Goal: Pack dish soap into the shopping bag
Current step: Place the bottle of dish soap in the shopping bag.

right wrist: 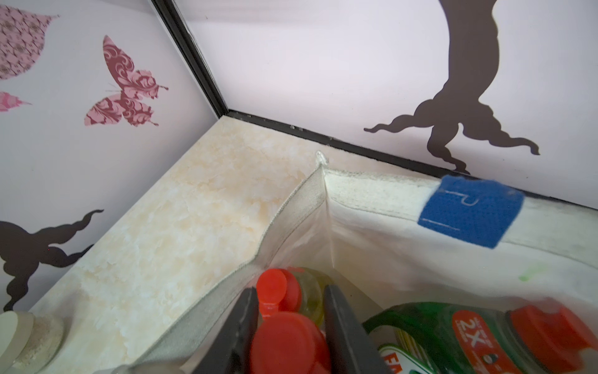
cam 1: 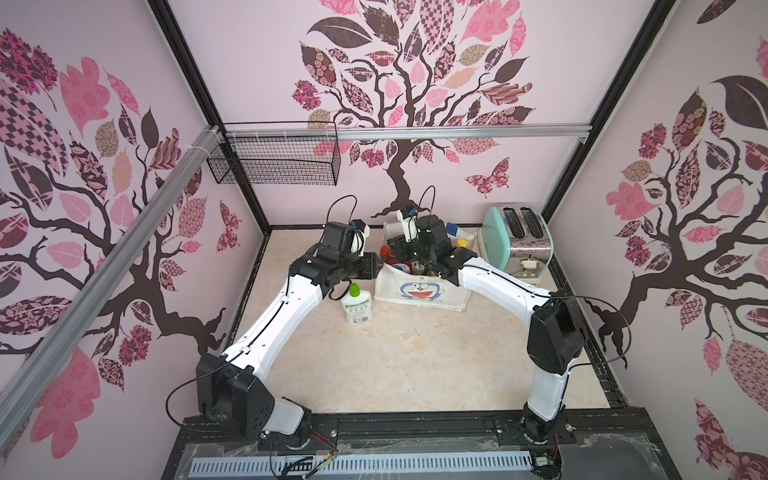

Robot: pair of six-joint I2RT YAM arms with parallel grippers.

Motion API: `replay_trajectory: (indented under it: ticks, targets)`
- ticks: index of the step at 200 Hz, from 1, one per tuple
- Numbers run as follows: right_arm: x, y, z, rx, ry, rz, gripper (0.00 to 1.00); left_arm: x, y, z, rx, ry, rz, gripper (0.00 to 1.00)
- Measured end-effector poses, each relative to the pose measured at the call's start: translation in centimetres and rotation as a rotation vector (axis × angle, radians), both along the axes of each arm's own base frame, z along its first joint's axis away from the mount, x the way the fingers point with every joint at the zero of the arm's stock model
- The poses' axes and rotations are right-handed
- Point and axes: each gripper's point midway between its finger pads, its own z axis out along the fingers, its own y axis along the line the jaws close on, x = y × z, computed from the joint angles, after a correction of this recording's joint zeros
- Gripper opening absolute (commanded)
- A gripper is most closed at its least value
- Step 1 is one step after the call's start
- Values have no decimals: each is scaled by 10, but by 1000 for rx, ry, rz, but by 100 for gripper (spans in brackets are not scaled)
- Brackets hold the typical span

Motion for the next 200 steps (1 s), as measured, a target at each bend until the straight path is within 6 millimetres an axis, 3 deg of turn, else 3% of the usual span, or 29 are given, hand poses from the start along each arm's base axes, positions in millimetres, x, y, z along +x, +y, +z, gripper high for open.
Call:
replay_trajectory:
  ticks: [76,95,133,157,200]
  targets:
    - [-3,-3,-12,-9,14,-6,3,0,0,0,6,-5,-10,37]
    - [-4,-5,-15,-26,18,-14,13,0,0,0,6,-5,-11,36]
    - [-6,-9,-18,-72,24,-24,44,0,-1,-1,8,-2,-11,36]
    - [-6,-12,-14,-112,16,-28,52,0,0,-2,8,-1,-11,36]
    - [-3,-12,12,-130,-27,-30,66,-1,0,-2,9,1,-11,36]
